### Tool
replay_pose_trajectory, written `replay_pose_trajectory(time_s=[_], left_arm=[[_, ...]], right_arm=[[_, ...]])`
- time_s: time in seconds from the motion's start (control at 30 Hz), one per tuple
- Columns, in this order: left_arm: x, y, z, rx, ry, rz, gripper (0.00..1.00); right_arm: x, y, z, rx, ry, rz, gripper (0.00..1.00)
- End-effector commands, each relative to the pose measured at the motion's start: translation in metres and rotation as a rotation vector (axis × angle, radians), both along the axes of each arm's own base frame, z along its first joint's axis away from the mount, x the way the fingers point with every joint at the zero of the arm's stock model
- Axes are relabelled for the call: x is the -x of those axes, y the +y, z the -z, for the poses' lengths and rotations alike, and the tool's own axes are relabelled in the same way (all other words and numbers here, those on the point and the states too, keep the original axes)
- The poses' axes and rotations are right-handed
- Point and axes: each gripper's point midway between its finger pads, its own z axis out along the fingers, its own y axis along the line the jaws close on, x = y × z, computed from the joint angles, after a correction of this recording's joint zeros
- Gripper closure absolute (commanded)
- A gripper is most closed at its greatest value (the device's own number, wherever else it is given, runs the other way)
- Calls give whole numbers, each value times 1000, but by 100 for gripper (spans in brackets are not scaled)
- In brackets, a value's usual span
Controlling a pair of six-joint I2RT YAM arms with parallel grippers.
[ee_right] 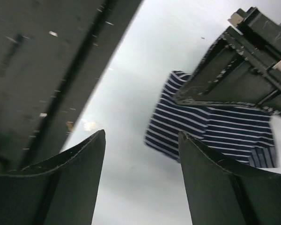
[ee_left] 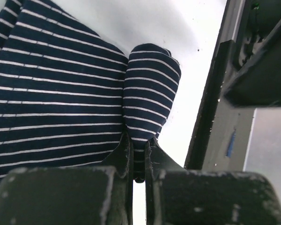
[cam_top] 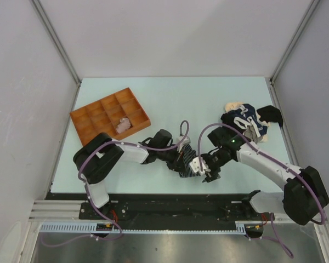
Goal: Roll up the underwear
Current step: Roll the underwear to the center of the board.
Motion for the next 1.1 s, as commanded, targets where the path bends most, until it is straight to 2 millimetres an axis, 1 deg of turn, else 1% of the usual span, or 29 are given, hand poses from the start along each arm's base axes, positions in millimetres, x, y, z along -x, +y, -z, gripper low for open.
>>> replay_pose_trajectory(time_s=[0.0,0.07,0.1,0.13,0.17,0.2,0.23,0.27,0.3,0.33,0.4,0.47,0.5,0.53,0.57,0.6,0.63,0.67,0.7,0.73,0.77,0.8,0.87,0.9,0.93,0.97,1.0,1.03,1.07], left_arm=[[-2,20,47,-159,64,-81,100],[-1,20,49,-159,76,-91,99],[-2,20,49,-152,74,-97,99],[-2,20,48,-146,76,-101,98],[-1,21,48,-147,83,-107,98],[-1,21,48,-142,81,-107,98],[-2,21,46,-137,78,-111,98],[-1,22,46,-141,80,-113,98],[-2,22,46,-139,75,-117,98],[-3,22,43,-134,71,-119,98],[-4,24,42,-128,69,-129,98],[-5,25,37,-117,64,-140,98],[-9,23,33,-100,51,-146,98],[-9,25,32,-98,55,-160,94],[-12,24,21,-71,37,-171,91],[-19,23,13,-37,12,-191,87],[-20,27,8,-26,4,-214,78],[-28,25,-13,28,-50,-232,74],[-34,29,-23,54,-76,-255,70],[-36,35,-29,66,-93,-279,63],[-40,37,-38,88,-119,-294,59],[-47,42,-60,136,-170,-317,56],[-49,53,-69,139,-206,-341,53],[-53,60,-80,155,-242,-358,53],[-52,67,-80,147,-269,-360,53],[-53,73,-80,137,-287,-376,53],[-54,79,-95,170,-341,-386,52],[-48,86,-88,160,-370,-378,52],[-45,88,-94,185,-410,-364,52]], right_arm=[[-46,20,5,2,-245,15,32],[-42,24,13,25,-260,-2,32],[-45,24,24,55,-288,0,31],[-44,24,29,73,-297,-1,31],[-39,29,34,80,-314,-28,31],[-45,29,39,98,-347,-18,31],[-42,26,50,125,-341,-22,31],[-40,27,54,138,-346,-25,31],[-45,26,57,156,-367,-15,31],[-45,23,63,176,-364,-12,31],[-49,20,68,200,-377,4,31],[-50,16,75,225,-376,8,32],[-52,15,77,233,-382,12,32],[-50,13,80,243,-375,10,33],[-49,11,85,259,-365,7,34],[-50,9,88,270,-362,12,37],[-49,8,90,277,-357,10,38],[-48,6,94,289,-347,10,39],[-49,6,94,290,-345,18,40],[-50,5,95,292,-340,24,41],[-48,6,96,287,-327,23,42],[-48,6,96,286,-319,25,42],[-46,5,98,286,-296,32,45],[-48,7,96,280,-288,38,46],[-48,8,95,278,-268,51,47],[-46,9,94,270,-237,54,51],[-45,10,96,276,-206,65,53],[-50,16,88,263,-191,84,56],[-48,15,87,266,-133,101,60]])
